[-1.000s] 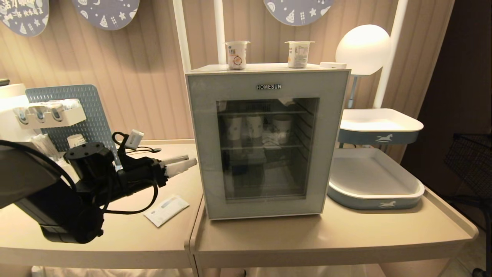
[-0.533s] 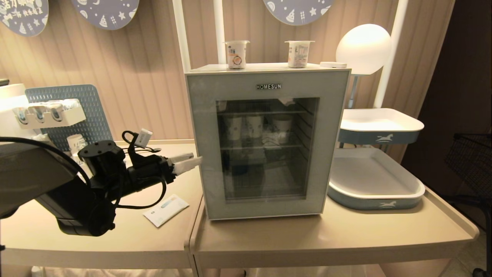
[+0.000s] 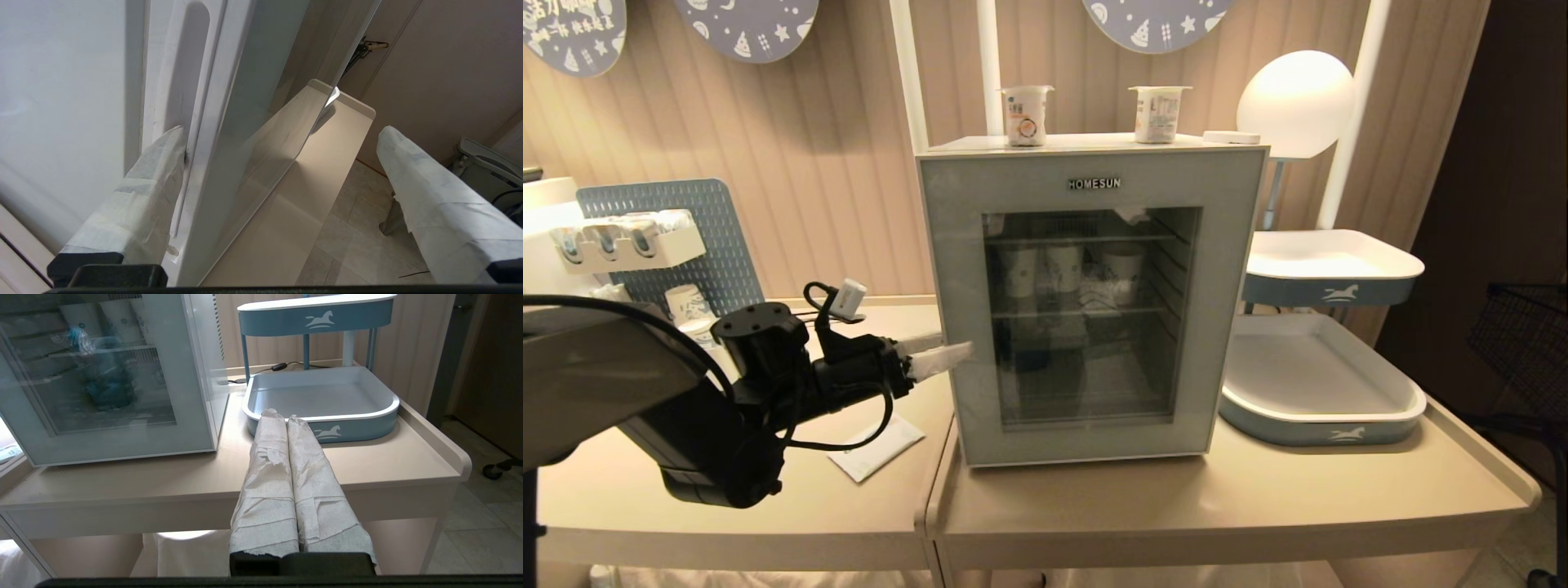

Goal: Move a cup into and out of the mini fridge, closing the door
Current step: Open the freezer door

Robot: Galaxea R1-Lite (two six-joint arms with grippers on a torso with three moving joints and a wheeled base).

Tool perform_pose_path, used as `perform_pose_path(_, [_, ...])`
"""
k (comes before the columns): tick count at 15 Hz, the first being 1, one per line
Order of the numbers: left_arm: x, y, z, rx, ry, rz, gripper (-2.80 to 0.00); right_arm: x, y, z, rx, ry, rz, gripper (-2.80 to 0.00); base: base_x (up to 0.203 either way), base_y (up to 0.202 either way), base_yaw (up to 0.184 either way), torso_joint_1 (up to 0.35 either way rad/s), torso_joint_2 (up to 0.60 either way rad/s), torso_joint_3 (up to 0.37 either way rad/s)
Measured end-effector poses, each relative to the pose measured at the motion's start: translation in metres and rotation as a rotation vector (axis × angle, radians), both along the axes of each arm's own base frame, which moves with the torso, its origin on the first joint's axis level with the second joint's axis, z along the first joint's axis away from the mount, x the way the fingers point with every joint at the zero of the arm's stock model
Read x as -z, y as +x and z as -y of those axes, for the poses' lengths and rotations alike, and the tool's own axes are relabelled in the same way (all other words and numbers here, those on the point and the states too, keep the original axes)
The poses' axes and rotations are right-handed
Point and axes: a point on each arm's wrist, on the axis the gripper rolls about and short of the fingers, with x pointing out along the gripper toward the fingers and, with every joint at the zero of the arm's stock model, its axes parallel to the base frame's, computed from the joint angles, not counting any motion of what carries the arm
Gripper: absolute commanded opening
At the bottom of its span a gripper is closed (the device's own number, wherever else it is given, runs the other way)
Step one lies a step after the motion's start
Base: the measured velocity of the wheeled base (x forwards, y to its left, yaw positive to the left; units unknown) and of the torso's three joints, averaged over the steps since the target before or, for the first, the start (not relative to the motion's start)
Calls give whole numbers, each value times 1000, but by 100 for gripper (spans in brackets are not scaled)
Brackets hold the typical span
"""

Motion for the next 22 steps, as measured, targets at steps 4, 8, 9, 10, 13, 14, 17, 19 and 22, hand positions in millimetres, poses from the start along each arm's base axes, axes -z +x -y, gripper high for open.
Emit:
perform_pose_path(4, [2,-3,3,10,1,-8,0,0,0,0,0,0,0,-280,0,0,0,0,0,0])
perform_pose_path(8, [-5,-26,1,35,2,-32,0,0,0,0,0,0,0,-280,0,0,0,0,0,0])
perform_pose_path(9, [-9,-32,0,37,1,-24,0,0,0,0,0,0,0,-280,0,0,0,0,0,0])
perform_pose_path(10, [-12,-38,0,40,1,-21,0,0,0,0,0,0,0,-280,0,0,0,0,0,0])
perform_pose_path(13, [-22,-57,-3,53,1,-16,0,0,0,0,1,0,0,-280,0,0,0,0,0,0])
perform_pose_path(14, [-25,-68,-3,59,2,-19,0,0,0,0,1,0,0,-280,0,0,0,0,0,0])
perform_pose_path(17, [-35,-107,-8,79,3,-21,0,0,0,0,0,0,0,-280,0,0,0,0,0,0])
perform_pose_path(19, [-41,-135,-12,83,-1,-23,0,0,0,0,1,0,0,-280,0,0,0,0,0,0])
perform_pose_path(22, [-45,-147,-21,39,-22,-38,-280,0,0,0,0,0,0,-280,0,0,0,0,0,0])
